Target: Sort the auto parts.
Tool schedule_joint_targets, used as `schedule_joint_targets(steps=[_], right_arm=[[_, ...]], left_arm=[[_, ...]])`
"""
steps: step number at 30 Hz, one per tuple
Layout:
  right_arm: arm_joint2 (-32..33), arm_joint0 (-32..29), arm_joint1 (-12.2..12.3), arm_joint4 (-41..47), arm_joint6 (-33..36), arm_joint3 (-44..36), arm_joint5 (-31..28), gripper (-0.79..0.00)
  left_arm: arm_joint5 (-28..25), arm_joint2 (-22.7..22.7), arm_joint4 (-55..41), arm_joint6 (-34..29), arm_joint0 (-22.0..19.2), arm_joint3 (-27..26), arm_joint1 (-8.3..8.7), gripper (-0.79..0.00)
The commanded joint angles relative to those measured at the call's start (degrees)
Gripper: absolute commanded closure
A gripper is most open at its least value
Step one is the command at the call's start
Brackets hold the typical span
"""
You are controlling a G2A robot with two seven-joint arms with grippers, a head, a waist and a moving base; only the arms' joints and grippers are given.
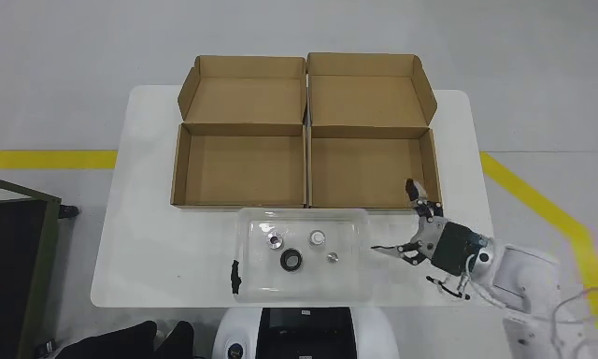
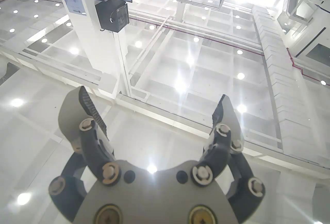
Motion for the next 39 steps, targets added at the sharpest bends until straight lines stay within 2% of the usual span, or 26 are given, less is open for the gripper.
schedule_joint_targets(steps=[1, 20, 30, 36, 39], right_arm=[[-2.4, 1.1, 0.1, -0.4, 1.2, 0.0, -0.1, -0.785], [-22.2, 10.6, 2.4, -1.6, 15.5, 3.2, -0.1, -0.785], [-27.4, 15.3, 3.4, -1.1, 20.5, 5.7, -0.1, -0.785], [-28.7, 16.8, 3.8, -0.9, 20.7, 7.1, -0.1, -0.785], [-28.9, 17.3, 3.8, -0.9, 20.8, 7.8, 0.0, -0.742]], left_arm=[[0.0, 0.0, 0.0, 0.0, 0.0, 0.0, 0.0, -0.785], [0.0, 0.0, 0.0, 0.0, 0.0, 0.0, 0.0, -0.785], [0.0, 0.0, 0.0, 0.0, 0.0, 0.0, 0.0, -0.785], [0.0, 0.0, 0.0, 0.0, 0.0, 0.0, 0.0, -0.785], [0.0, 0.0, 0.0, 0.0, 0.0, 0.0, 0.0, -0.785]])
